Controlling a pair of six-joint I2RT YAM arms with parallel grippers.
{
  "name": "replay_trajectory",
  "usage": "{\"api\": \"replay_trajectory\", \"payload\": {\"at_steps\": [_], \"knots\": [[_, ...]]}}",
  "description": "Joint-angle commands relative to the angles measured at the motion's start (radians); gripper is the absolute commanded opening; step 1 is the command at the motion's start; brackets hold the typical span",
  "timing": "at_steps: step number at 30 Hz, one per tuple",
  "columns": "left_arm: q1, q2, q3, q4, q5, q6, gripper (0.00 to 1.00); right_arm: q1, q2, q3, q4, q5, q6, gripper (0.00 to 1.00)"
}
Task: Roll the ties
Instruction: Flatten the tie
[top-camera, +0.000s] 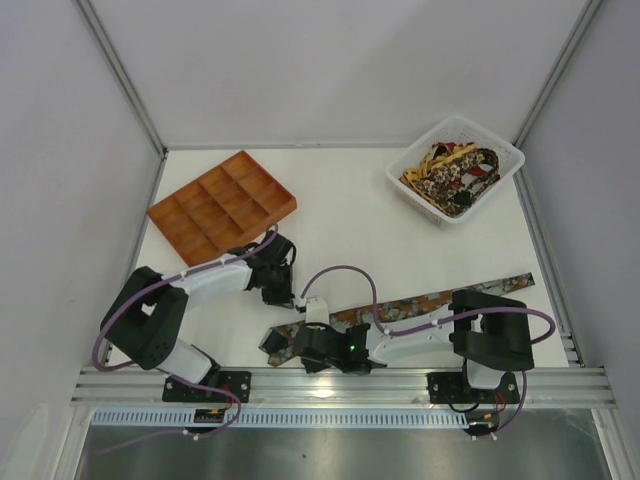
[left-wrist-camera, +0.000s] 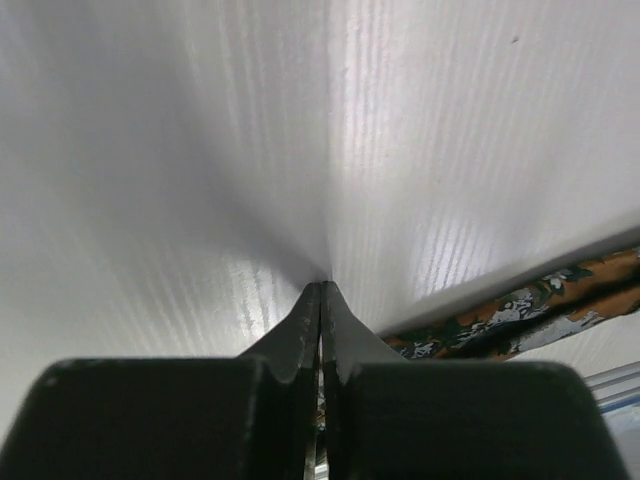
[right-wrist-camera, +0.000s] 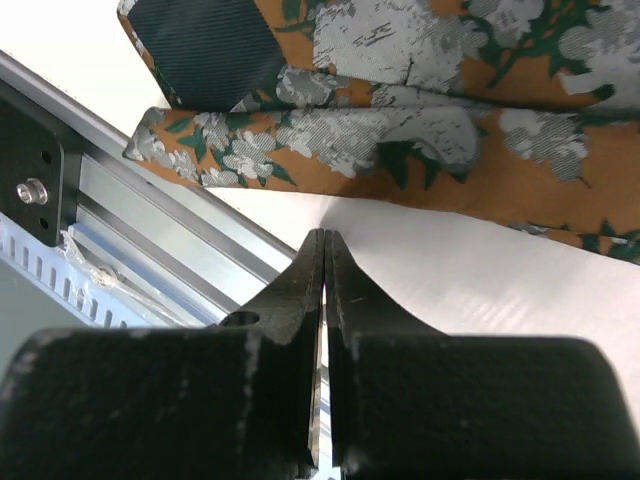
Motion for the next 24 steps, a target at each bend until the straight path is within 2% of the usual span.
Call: {"api": "replay_trajectory", "payload": {"at_steps": [1,9,14,24], "knots": [[0.002,0.044,-0.067,0.038,0.031,0.008,0.01,0.009,0.034,0.022,0.025,0.048,0.000,0.00],[0.002,-0.021,-0.124,0.035,0.031,-0.027,0.00,-0.081,0.025,0.100,0.046,0.082,-0.083,0.00],[0.002,-0.028,-0.128,0.027,0.023,-0.026,0.00,-0.139,0.025,0.125,0.034,0.025,-0.118,0.00],[0.002,-0.021,-0.127,0.035,0.029,-0.017,0.00,-0.072,-0.018,0.088,0.013,-0.009,-0.107,0.00]]}}
